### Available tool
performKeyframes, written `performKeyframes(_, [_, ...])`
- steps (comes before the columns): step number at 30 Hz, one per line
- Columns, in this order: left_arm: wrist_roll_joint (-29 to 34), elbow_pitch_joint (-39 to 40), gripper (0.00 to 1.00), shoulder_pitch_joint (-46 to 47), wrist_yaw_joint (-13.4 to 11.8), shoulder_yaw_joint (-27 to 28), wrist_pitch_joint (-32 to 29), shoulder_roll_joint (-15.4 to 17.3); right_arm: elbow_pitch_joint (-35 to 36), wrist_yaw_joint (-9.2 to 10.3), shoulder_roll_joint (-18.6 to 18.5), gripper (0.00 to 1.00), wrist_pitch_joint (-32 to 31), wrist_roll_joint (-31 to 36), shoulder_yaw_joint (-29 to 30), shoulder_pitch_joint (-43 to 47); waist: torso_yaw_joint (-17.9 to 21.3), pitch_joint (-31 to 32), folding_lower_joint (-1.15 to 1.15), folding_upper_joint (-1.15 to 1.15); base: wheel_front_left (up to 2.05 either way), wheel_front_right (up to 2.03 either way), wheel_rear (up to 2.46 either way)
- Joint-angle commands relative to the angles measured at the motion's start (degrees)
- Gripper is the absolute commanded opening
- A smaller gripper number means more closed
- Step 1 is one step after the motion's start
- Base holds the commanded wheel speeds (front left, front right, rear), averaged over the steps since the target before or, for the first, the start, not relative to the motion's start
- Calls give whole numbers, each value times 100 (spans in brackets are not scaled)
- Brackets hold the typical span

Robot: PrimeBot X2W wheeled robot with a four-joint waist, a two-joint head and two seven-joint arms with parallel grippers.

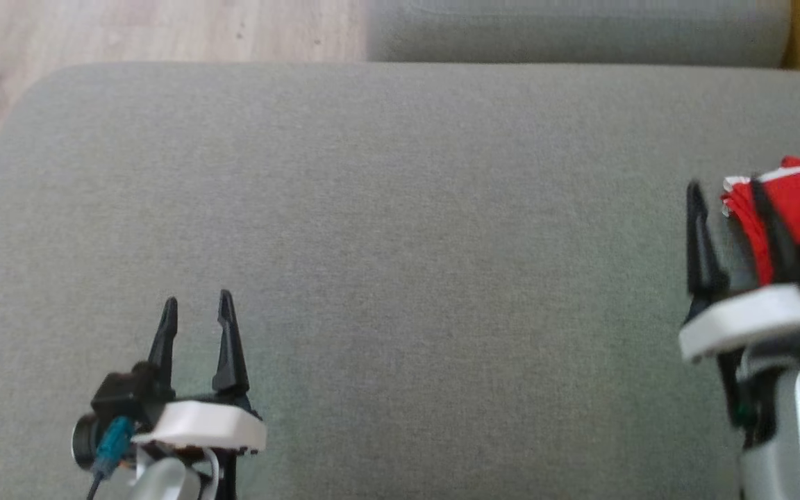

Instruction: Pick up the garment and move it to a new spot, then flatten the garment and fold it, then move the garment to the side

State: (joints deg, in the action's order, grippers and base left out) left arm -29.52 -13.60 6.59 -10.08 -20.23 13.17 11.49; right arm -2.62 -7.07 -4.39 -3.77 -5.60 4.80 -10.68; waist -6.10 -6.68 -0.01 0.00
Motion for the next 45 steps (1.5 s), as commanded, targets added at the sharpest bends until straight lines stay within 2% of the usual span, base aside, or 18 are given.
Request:
performKeyframes(1, [1, 133, 100, 71, -28, 183, 42, 108, 296, -42, 56, 100, 106, 60, -100, 26, -79, 97, 1, 0, 0, 0, 0])
performKeyframes(11, [95, 3, 100, -211, -52, -68, 41, 67, 418, -42, 149, 100, 862, -215, -157, 1136, -145, 355, 1, 0, 0, 0, 0])
performKeyframes(18, [-39, -13, 100, -450, 41, -160, 57, -35, 226, -42, 150, 100, 1143, -414, -354, 1670, -143, 506, 1, 0, 0, 0, 0])
performKeyframes(28, [-47, 7, 100, -476, 102, -295, 39, -43, -85, -42, 151, 100, 1349, -458, -421, 1810, -137, 550, 1, 0, 0, 0, 0])
performKeyframes(36, [-58, 69, 100, -460, 66, -312, 11, -12, -175, -42, 151, 100, 1311, -485, -482, 1777, -138, 562, 1, 0, 0, 0, 0])
performKeyframes(42, [43, 153, 100, -453, -50, -312, 35, 32, -165, -42, 151, 100, 1321, -502, -488, 1758, -129, 552, 1, 0, 0, 0, 0])
performKeyframes(43, [10, -37, 0, -670, -11, -465, -5, -42, -349, 0, 183, 0, 1284, -454, -334, 1919, -130, 552, 1, 0, 0, 0, 0])
performKeyframes(45, [-1, -161, 0, -694, 4, -467, -7, -71, -490, 2, 186, 0, 1283, -458, -337, 1928, -128, 551, 1, 0, 0, 0, 0])
